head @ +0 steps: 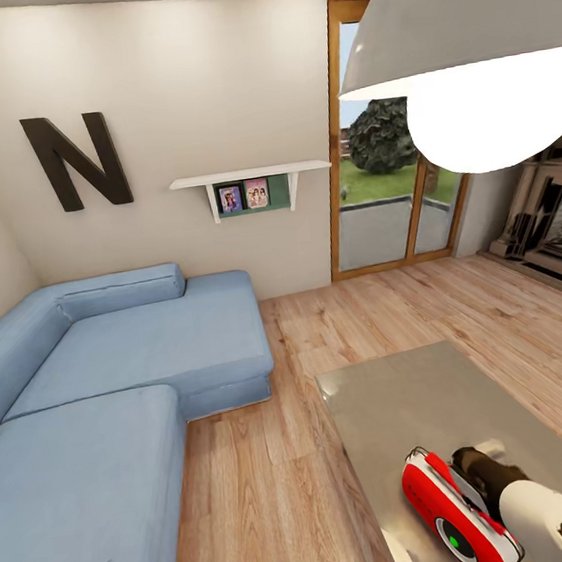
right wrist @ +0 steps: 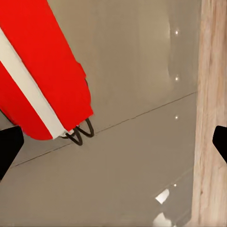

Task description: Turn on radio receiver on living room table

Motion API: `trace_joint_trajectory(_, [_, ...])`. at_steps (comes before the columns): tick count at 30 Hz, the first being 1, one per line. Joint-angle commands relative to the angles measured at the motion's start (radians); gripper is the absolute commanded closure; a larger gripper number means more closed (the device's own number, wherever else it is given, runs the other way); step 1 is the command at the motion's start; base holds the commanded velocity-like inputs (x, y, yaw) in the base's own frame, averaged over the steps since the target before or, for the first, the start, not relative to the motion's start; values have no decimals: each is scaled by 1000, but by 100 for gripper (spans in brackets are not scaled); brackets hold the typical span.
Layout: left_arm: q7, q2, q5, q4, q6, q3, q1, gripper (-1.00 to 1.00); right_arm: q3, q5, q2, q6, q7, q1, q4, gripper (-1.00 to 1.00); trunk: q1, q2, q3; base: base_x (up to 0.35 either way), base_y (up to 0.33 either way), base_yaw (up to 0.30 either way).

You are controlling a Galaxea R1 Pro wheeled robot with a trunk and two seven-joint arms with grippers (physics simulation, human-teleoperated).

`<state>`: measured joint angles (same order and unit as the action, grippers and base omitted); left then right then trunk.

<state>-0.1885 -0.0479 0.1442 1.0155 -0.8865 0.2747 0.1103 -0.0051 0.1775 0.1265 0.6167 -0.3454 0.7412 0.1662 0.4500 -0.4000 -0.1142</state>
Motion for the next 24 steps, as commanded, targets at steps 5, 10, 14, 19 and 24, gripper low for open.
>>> trace_joint_trajectory(5, [0,2,0,-30,4,15,0,-100,0,0,17,-86,-1,0,-103,-100,0,0,0,0,0,0])
trace_joint_trajectory(10, [0,7,-1,-58,20,41,0,-100,0,0,29,-99,-1,0,-145,-100,0,0,0,0,0,0])
trace_joint_trajectory(14, [0,16,-1,-75,45,46,0,-100,1,0,30,-119,-1,-2,-152,-100,0,0,0,0,0,0])
trace_joint_trajectory(19, [0,18,-2,-79,51,47,-1,-100,2,-1,29,-148,-1,-2,-154,-100,0,0,0,0,0,0])
trace_joint_trajectory(24, [0,19,-2,-80,52,47,-1,-100,2,-1,27,-153,-1,-2,-154,-100,0,0,0,0,0,0])
